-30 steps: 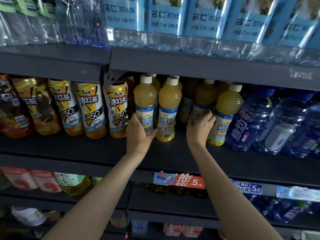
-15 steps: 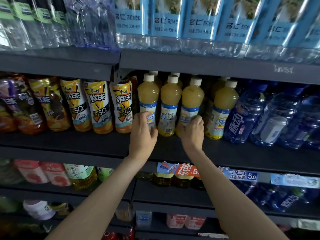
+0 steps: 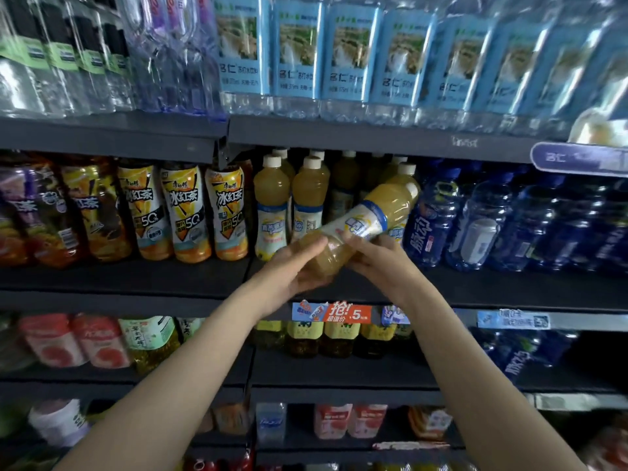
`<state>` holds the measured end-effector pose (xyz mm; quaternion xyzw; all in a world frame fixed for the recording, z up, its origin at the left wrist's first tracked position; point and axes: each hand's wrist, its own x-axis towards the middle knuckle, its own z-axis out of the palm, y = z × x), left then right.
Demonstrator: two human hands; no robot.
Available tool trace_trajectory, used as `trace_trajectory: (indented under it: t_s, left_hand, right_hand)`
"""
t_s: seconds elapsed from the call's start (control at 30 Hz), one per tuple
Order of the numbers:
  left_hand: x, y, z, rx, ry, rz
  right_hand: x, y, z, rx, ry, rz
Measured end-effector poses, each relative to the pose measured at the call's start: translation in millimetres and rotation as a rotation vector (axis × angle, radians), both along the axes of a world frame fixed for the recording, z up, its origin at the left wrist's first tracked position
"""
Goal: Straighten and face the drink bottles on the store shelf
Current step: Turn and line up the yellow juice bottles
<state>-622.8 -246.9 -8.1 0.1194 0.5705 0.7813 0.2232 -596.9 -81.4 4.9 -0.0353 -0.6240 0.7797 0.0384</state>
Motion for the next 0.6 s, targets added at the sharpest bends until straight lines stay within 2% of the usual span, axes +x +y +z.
trace_trajectory:
  t_s: [0.07,0.13,0.17,0.23,0.3,0.43,0.5,0.6]
  left_hand:
    - [9,-2,8,-0.219,0.285,0.126]
    - [18,-7,17,-0.535,0.703,0.227]
    - [21,-9,19,-0.621,0.878,0.243]
    - [27,-13,25,-0.664,1.057,0.231]
    - [28,-20,28,-0.626,0.997,0.203]
    - [28,-40,27,-0.365,0.536,0.156]
    - [29,-45,24,-0.331,0.489,0.147]
    - [31,-46,24,-0.443,0.580,0.157]
  right_hand:
    - [5,-2,10,-0.103,-0.041,-0.059]
    - [9,-4,13,-0.261,-0.136,-0.109]
    - [12,-6,14,-0.345,-0.172,-0.098]
    - [17,-14,16,-0.465,-0.188,-0.070]
    - [21,-20,17,-0.527,-0.158,-0.061]
    - [26,-22,26,-0.532,-0.052,-0.070]
    - [26,-25,29,-0.451,-0.050,-0.110]
    - [29,-31,29,-0.280,-0.058,-0.166]
